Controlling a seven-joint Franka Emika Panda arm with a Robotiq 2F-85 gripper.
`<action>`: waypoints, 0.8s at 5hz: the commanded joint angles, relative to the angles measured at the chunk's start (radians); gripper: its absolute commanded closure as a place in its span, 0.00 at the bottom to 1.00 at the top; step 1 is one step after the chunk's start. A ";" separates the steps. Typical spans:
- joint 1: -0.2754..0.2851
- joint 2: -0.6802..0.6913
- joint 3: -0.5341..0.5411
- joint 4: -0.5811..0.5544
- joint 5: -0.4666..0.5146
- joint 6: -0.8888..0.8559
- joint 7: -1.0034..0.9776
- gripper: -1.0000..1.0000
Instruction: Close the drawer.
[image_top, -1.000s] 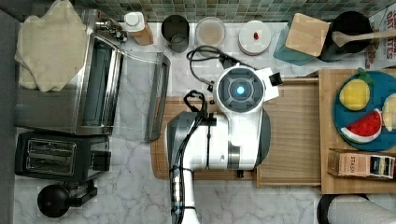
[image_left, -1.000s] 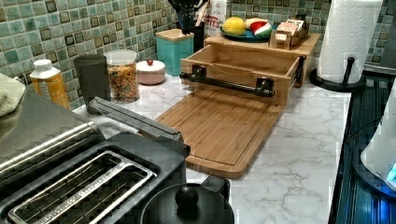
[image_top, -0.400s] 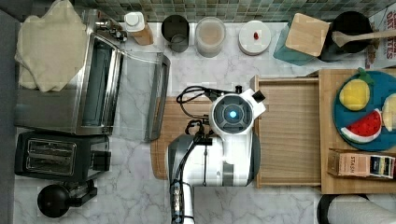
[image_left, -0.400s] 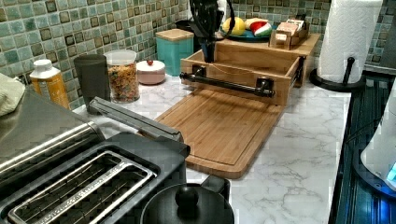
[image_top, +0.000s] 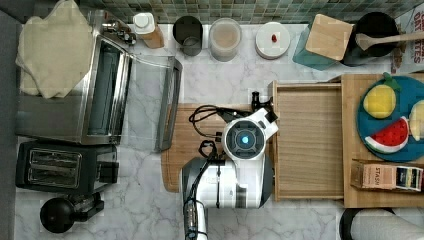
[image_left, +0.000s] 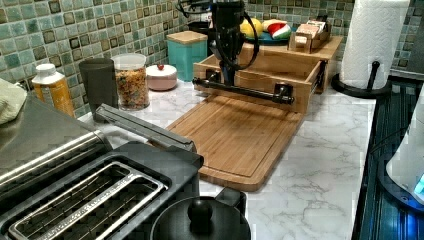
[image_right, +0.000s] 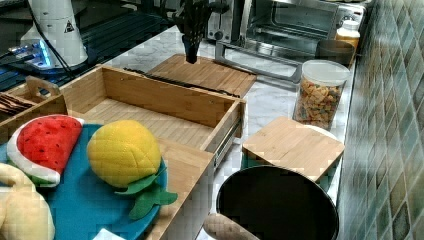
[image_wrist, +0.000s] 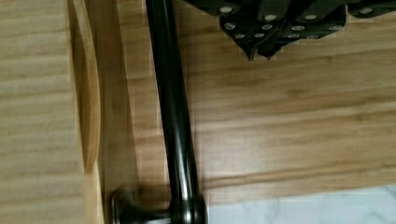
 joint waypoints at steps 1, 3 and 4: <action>0.004 0.048 -0.001 -0.011 0.003 0.178 -0.113 1.00; -0.018 0.127 -0.013 0.003 -0.025 0.252 -0.141 1.00; -0.023 0.105 -0.025 0.002 -0.067 0.229 -0.083 1.00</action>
